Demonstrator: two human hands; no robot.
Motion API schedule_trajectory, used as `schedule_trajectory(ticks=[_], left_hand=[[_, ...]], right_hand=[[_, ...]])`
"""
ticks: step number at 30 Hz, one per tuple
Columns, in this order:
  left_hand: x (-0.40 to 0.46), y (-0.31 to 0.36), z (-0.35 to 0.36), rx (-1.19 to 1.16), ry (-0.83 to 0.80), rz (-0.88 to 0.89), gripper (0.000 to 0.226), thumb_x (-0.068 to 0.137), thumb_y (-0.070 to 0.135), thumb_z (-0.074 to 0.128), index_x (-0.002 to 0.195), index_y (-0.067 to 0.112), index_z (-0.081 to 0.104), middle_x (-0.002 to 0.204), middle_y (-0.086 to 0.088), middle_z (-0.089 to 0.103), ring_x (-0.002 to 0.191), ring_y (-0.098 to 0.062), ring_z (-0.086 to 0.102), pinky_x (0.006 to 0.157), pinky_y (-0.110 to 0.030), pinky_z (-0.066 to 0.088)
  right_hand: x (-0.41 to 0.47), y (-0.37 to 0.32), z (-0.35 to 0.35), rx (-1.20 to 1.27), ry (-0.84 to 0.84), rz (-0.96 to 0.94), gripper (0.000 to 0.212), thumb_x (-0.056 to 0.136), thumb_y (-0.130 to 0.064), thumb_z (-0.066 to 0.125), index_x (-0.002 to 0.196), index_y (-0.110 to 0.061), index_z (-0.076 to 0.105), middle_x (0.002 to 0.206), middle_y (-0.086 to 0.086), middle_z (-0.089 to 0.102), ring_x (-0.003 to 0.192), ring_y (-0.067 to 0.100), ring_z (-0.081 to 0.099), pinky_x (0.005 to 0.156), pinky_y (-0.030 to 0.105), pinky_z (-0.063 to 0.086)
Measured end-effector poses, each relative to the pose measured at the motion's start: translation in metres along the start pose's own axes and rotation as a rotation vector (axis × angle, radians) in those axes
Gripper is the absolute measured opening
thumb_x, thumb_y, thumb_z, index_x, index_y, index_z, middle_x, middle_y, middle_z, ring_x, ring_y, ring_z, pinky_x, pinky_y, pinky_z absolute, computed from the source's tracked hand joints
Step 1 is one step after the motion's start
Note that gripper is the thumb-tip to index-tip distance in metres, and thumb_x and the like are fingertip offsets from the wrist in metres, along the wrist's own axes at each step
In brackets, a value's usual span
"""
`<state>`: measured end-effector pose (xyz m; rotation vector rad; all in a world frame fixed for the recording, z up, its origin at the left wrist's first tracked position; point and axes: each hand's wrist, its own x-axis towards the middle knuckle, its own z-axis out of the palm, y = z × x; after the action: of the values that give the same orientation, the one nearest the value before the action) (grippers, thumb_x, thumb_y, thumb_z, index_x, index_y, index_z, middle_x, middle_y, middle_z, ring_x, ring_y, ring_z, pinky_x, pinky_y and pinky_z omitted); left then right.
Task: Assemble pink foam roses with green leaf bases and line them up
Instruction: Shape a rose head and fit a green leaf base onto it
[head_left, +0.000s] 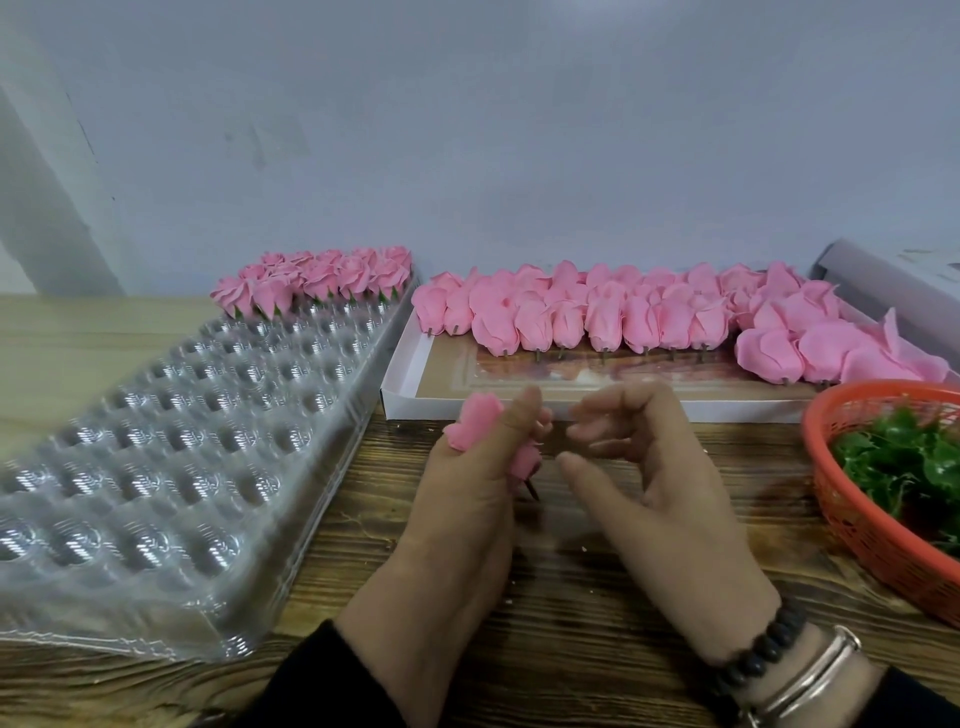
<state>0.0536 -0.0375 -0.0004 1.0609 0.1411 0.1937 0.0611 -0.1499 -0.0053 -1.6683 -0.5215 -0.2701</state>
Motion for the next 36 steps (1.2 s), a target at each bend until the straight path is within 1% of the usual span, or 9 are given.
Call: schedule_trajectory(ticks=[5,13,17,19,22,24,27,31,36], left_hand=[[-0.003,-0.004,0.003,-0.169,-0.026,-0.137,0.02,0.057,0.033,0.075,0.059,0.016,0.064,0.065,-0.007,0.06,0.059,-0.018,0.057,0.062,-0.031,0.049],[0.001,-0.005,0.002,-0.184,-0.151,-0.215,0.019,0.062,0.03,0.069,0.053,0.015,0.064,0.082,-0.01,0.068,0.076,-0.023,0.068,0.07,-0.037,0.055],[0.003,-0.003,-0.003,-0.059,-0.161,-0.186,0.025,0.06,0.037,0.068,0.064,0.012,0.069,0.086,-0.007,0.071,0.078,-0.016,0.069,0.066,-0.035,0.049],[0.003,-0.002,-0.005,-0.004,-0.127,-0.144,0.038,0.062,0.035,0.069,0.081,0.002,0.067,0.087,-0.015,0.069,0.076,-0.021,0.068,0.063,-0.033,0.054],[0.004,0.002,-0.012,0.302,-0.108,0.071,0.022,0.076,0.026,0.068,0.069,0.004,0.067,0.068,-0.015,0.067,0.061,-0.021,0.065,0.058,-0.029,0.055],[0.005,0.003,-0.016,0.565,-0.13,0.233,0.023,0.078,0.017,0.072,0.06,0.01,0.058,0.051,-0.003,0.059,0.047,-0.009,0.055,0.048,-0.019,0.045],[0.005,0.004,-0.014,0.71,-0.2,0.254,0.031,0.067,0.011,0.078,0.085,0.017,0.053,0.069,0.003,0.066,0.063,-0.008,0.062,0.062,-0.027,0.053],[0.004,0.005,-0.013,0.897,-0.271,0.204,0.093,0.072,0.01,0.077,0.14,0.041,0.022,0.113,-0.001,0.064,0.104,-0.013,0.062,0.097,-0.033,0.046],[0.001,0.005,-0.011,0.982,-0.348,0.197,0.113,0.067,0.009,0.079,0.143,0.043,0.003,0.106,0.01,0.062,0.103,-0.007,0.06,0.092,-0.02,0.045]], right_hand=[[-0.003,0.001,0.009,0.041,-0.162,0.177,0.044,0.06,-0.01,0.077,0.09,-0.025,0.049,0.085,-0.007,0.06,0.069,0.004,0.057,0.069,0.015,0.047],[0.002,-0.003,0.001,0.085,-0.189,0.29,0.01,0.07,-0.015,0.074,0.072,-0.015,0.064,0.058,-0.003,0.054,0.051,0.005,0.046,0.051,0.013,0.036],[0.001,-0.007,-0.006,0.153,-0.355,0.378,0.032,0.065,-0.043,0.065,0.075,-0.013,0.071,0.057,0.003,0.058,0.057,0.005,0.051,0.056,0.013,0.039],[0.002,-0.004,-0.005,0.069,-0.301,0.315,0.023,0.073,-0.034,0.068,0.078,-0.012,0.072,0.066,0.01,0.066,0.063,0.005,0.056,0.061,0.016,0.044],[0.006,0.001,-0.007,0.075,-0.082,0.182,0.004,0.081,-0.013,0.065,0.077,-0.013,0.065,0.067,0.0,0.063,0.063,0.0,0.055,0.062,0.013,0.044],[0.008,0.001,-0.011,0.097,-0.043,0.121,0.013,0.077,-0.009,0.067,0.084,-0.019,0.062,0.076,-0.003,0.062,0.07,0.003,0.055,0.07,0.016,0.045],[0.006,0.0,-0.013,0.053,-0.185,0.072,0.041,0.071,-0.006,0.074,0.102,-0.031,0.061,0.098,-0.003,0.064,0.083,0.008,0.057,0.077,0.017,0.046],[0.005,-0.002,-0.014,-0.003,-0.328,0.061,0.044,0.071,-0.007,0.076,0.101,-0.037,0.063,0.083,-0.02,0.058,0.073,0.002,0.052,0.069,0.01,0.042],[0.007,-0.003,-0.015,0.071,-0.337,0.12,0.024,0.075,-0.004,0.07,0.089,-0.022,0.066,0.066,0.001,0.056,0.065,0.014,0.048,0.061,0.024,0.041]])
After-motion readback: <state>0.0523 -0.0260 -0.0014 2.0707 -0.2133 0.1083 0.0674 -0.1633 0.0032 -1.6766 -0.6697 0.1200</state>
